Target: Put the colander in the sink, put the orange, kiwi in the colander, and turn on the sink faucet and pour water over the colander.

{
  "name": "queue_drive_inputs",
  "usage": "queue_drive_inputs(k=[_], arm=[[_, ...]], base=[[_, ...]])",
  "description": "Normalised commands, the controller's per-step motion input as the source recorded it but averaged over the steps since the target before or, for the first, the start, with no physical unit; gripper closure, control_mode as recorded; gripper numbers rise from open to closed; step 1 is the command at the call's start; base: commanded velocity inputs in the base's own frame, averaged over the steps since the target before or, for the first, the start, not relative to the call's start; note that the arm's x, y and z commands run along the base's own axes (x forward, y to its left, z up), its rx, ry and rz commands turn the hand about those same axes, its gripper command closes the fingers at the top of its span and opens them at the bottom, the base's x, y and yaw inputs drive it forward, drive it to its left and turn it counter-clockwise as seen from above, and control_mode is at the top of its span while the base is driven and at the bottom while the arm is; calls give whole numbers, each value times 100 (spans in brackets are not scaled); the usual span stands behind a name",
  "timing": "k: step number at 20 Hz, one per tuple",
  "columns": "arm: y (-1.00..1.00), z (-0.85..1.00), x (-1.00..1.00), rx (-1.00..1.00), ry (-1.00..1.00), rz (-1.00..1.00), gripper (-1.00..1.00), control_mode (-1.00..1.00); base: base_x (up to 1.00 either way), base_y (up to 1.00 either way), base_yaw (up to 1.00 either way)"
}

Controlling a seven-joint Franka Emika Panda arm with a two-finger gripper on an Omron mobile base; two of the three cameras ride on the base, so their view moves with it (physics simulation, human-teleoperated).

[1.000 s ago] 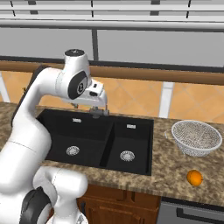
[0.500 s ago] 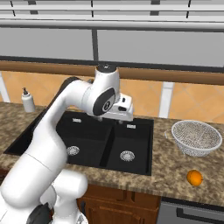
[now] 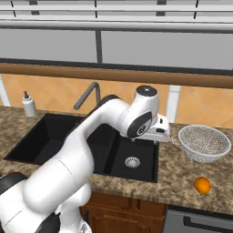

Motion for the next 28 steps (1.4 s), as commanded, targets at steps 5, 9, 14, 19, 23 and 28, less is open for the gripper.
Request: queue_drive_inputs(k=[5, 9, 14, 19, 23, 28], arm=[[-93, -32, 2, -6, 0, 8, -100, -100], [-64, -30, 26, -6, -1, 18, -100, -100], [-42, -24, 52, -3, 0, 25, -100, -100], [-37, -20, 65, -3, 2, 21, -100, -100], [-43, -11, 57, -4, 8, 11, -100, -100], [-35, -6, 50, -2, 13, 1, -100, -100]], base=[[0, 0, 0], [0, 0, 0], [0, 0, 0], [0, 0, 0], [0, 0, 0], [0, 0, 0]])
